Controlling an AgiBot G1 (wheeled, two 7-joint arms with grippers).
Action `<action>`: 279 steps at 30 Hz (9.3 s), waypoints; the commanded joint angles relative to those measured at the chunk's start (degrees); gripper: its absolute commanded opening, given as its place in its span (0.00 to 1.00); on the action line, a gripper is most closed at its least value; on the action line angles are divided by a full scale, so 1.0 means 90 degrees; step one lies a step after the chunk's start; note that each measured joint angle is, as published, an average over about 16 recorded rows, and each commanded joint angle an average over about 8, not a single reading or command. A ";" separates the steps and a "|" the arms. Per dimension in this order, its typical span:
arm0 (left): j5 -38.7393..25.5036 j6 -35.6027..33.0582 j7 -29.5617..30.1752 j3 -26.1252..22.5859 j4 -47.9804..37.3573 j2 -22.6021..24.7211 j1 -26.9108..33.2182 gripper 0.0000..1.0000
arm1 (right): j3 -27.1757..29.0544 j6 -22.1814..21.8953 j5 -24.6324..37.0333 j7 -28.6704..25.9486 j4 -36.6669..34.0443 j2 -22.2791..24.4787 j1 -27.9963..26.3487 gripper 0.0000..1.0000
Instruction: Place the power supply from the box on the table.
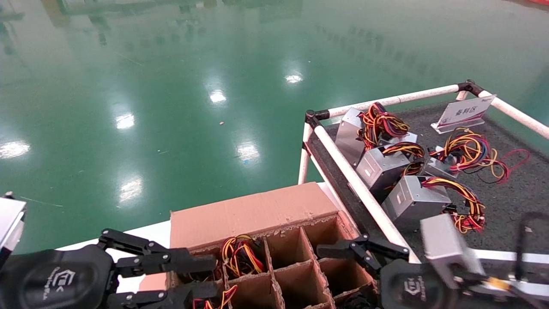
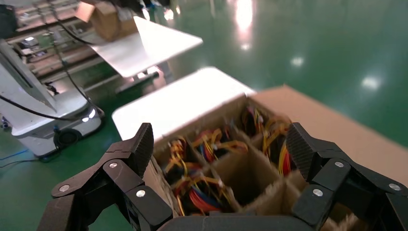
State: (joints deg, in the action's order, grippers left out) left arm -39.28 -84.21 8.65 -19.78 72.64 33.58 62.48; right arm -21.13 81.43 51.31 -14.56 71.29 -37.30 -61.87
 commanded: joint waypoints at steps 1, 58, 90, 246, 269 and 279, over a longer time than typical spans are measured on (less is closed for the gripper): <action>0.0000 0.0000 0.0000 0.0000 0.0000 0.0000 0.0000 1.00 | -0.0100 -0.0116 0.0179 -0.0126 -0.0031 -0.0033 0.0006 1.00; 0.0004 0.0002 -0.0003 -0.0006 0.0000 -0.0002 0.0002 1.00 | -0.1961 -0.0912 0.3002 -0.0874 -0.3458 -0.3341 -0.2304 0.36; 0.0006 0.0003 -0.0004 -0.0009 0.0000 -0.0003 0.0002 1.00 | -0.2130 -0.1088 0.3293 -0.0952 -0.3829 -0.3597 -0.2429 0.00; 0.0015 0.0009 -0.0011 -0.0023 0.0000 -0.0009 0.0006 1.00 | 0.0297 0.0823 0.1765 0.1587 -0.7879 0.0530 -0.3928 0.00; 0.0018 0.0012 -0.0012 -0.0023 -0.0002 -0.0010 0.0005 1.00 | 0.0137 0.0791 0.1990 0.1776 -0.7828 0.0736 -0.3711 1.00; 0.0018 0.0011 -0.0012 -0.0024 -0.0002 -0.0010 0.0005 1.00 | 0.0153 0.0786 0.1979 0.1766 -0.7836 0.0732 -0.3720 1.00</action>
State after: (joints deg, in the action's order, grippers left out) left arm -39.11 -84.11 8.54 -19.99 72.62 33.49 62.53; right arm -20.09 88.62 69.60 1.37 1.31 -30.42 -95.54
